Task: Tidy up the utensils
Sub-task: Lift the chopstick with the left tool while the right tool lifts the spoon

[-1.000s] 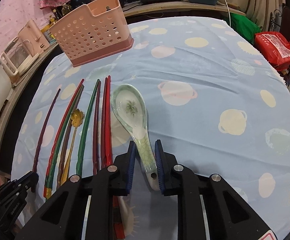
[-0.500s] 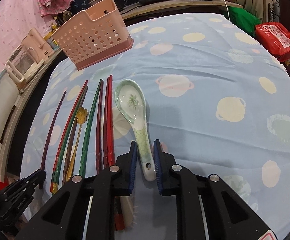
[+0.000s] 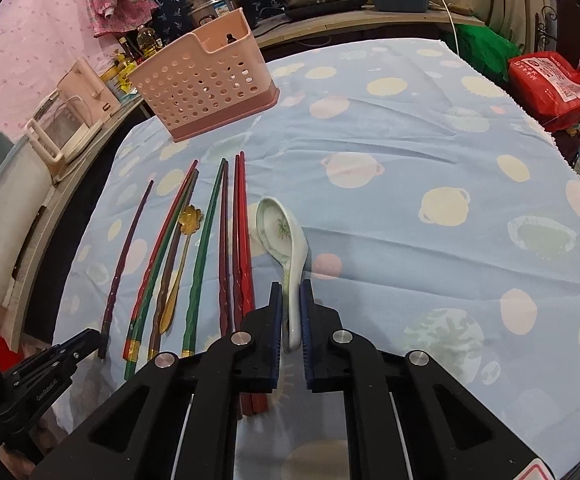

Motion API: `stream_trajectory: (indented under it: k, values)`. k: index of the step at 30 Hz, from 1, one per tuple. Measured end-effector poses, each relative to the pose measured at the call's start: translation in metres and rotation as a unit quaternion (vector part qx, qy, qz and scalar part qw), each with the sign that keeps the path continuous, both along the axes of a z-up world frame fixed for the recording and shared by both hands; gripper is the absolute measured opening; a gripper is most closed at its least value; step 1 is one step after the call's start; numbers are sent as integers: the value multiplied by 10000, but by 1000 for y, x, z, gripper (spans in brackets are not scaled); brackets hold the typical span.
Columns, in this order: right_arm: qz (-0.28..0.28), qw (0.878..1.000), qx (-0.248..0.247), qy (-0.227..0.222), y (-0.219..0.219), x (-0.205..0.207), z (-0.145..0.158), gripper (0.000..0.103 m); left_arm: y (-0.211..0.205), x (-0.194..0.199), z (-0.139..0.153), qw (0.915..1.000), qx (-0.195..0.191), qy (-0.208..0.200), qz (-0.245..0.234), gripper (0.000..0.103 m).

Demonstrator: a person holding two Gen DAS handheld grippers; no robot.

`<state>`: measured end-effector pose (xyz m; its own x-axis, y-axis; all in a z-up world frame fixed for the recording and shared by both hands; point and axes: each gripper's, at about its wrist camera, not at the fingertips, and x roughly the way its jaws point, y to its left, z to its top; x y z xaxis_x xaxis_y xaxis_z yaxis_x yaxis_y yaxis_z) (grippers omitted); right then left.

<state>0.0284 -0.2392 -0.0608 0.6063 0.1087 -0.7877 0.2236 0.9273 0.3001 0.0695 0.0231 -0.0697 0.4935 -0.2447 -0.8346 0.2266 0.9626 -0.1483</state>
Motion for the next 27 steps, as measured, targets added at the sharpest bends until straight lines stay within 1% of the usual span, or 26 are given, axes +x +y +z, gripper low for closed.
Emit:
stream_trajectory:
  k: [4,8,10,12,14,16,18,24,26,27]
  values:
    - [-27,9999,-30,-162,1,-14,14,7,3,-10,17,9998,-72,-206,-12,4]
    - [-37,9993,-196,-310,5,-25,28,7,7,-19,31,9992,-107,-379,-10,3]
    - [-40,9991,-212,-372,6,-30,33,7,9,-21,31,9992,-128,-366,7,4]
    - [-52,9989,-221,-404,7,-35,36,7,10,-20,26,9995,-226,-232,-10,4]
    - [-58,9989,-237,-409,7,-37,37,7,10,-16,15,9997,-251,-75,14,9]
    - [-60,9989,-240,-401,7,-38,38,7,7,-14,8,9999,-163,-40,37,25]
    - [-67,9989,-240,-403,7,-39,38,7,5,-10,0,10000,-79,-35,46,29]
    - [-74,9988,-227,-424,7,-39,38,7,-1,4,-15,10000,3,10,44,28]
    - [-75,9988,-218,-426,6,-39,39,7,-2,6,-16,10000,25,-40,19,19]
    - [-80,9988,-210,-428,6,-40,39,7,-2,7,-16,10000,20,-31,14,9]
